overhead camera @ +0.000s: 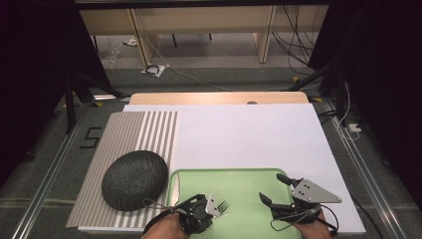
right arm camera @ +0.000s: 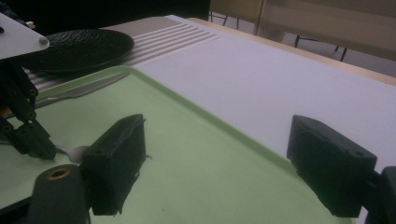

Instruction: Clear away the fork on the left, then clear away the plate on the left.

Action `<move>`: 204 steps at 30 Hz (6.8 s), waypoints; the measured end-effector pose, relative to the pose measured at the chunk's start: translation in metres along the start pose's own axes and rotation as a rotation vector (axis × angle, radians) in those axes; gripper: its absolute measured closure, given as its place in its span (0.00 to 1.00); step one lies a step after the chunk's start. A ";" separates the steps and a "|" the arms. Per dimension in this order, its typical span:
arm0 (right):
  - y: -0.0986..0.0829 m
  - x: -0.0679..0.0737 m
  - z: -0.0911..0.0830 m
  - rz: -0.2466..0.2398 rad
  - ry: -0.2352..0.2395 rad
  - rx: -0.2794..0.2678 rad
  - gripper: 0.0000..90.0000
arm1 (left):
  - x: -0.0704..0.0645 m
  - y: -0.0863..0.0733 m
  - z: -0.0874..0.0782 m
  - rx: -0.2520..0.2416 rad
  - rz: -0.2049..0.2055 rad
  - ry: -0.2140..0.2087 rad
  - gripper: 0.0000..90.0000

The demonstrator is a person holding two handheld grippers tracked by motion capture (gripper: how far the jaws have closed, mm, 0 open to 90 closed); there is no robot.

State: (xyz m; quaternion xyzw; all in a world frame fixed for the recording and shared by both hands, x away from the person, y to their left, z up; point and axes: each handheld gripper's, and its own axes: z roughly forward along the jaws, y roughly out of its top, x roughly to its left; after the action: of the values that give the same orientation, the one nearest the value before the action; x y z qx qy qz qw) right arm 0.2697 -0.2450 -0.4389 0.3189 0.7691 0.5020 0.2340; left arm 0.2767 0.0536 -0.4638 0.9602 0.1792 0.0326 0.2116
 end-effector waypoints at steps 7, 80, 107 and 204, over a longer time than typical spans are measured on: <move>0.000 0.000 0.000 0.002 -0.001 -0.001 0.23 | 0.008 -0.004 -0.002 -0.010 -0.024 0.021 0.99; 0.000 0.000 -0.001 0.001 0.007 -0.001 0.23 | 0.059 -0.042 -0.018 -0.036 -0.233 0.116 0.98; 0.000 -0.001 -0.001 0.004 0.004 -0.006 0.23 | 0.065 -0.046 -0.058 -0.366 -0.404 0.176 0.22; 0.001 -0.001 -0.003 0.013 0.001 -0.023 0.23 | 0.062 -0.177 -0.095 -0.542 -0.972 0.422 0.18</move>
State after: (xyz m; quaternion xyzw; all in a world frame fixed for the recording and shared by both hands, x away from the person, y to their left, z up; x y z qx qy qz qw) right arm 0.2689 -0.2476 -0.4372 0.3212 0.7612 0.5124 0.2340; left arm 0.2633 0.2629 -0.4518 0.6526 0.6219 0.1667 0.3995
